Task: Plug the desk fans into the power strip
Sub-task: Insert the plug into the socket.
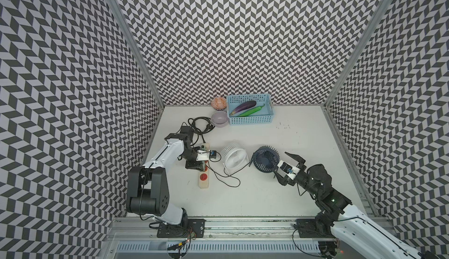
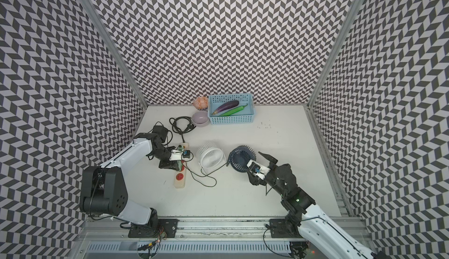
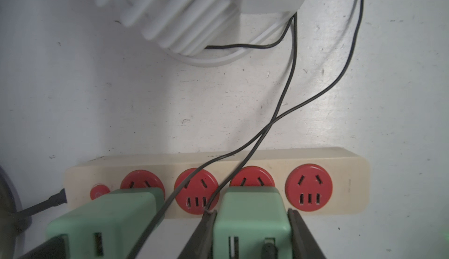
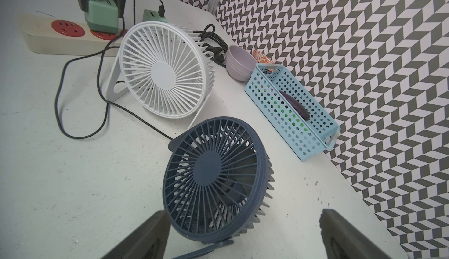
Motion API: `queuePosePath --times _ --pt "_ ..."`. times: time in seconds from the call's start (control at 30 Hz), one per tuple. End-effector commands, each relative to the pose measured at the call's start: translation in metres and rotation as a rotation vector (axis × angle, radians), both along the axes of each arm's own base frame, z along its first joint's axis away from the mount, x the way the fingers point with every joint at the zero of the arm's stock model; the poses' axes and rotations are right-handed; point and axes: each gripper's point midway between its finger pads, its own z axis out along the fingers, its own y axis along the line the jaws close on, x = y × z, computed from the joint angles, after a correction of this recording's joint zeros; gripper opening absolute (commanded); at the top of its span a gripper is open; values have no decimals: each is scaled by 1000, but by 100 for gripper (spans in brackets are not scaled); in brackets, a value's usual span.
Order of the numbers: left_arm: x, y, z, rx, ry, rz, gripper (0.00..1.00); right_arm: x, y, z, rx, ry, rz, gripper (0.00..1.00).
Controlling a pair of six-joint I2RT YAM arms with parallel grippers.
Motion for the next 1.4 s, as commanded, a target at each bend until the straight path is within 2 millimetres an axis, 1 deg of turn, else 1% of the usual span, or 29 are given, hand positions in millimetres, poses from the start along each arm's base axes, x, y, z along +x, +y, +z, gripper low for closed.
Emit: queuePosePath --times 0.0,0.03,0.1,0.33,0.47,0.53,0.67,0.77,0.87,0.93,1.07,1.13,1.2,1.3,1.37 --pt "-7 15 -41 72 127 18 0 2 1 12 28 -48 3 100" --pt "-5 17 -42 75 126 22 0 2 0 13 27 -49 2 100" --pt "-7 20 -45 79 123 29 0 2 0 13 30 -51 1 100" --pt "-44 25 -53 76 133 37 0 1 1 13 37 -55 7 100" --pt "-52 26 -59 72 114 33 0 1 1 13 36 -56 7 100" --pt "-48 27 -63 80 113 32 0 1 0 13 36 -55 5 100" --pt "-27 26 -67 82 123 43 0 2 0 14 34 -55 2 100" --pt "-16 26 -71 92 132 49 0 2 -1 13 32 -53 -3 100" --pt "-18 28 -75 106 138 49 0 2 -1 13 31 -51 -3 100" --pt "-24 28 -75 102 127 50 0 2 -1 13 32 -51 -4 100" --pt "-43 26 -75 91 104 39 0 2 0 13 34 -50 1 100" --pt "-46 27 -75 96 94 32 0 2 0 13 35 -50 3 100" --pt "-43 28 -72 98 87 33 0 2 1 13 35 -51 4 100" --pt "-29 25 -61 83 67 39 0 3 0 15 34 -49 3 100" --pt "-16 23 -50 74 41 42 1 3 0 15 31 -47 2 99"
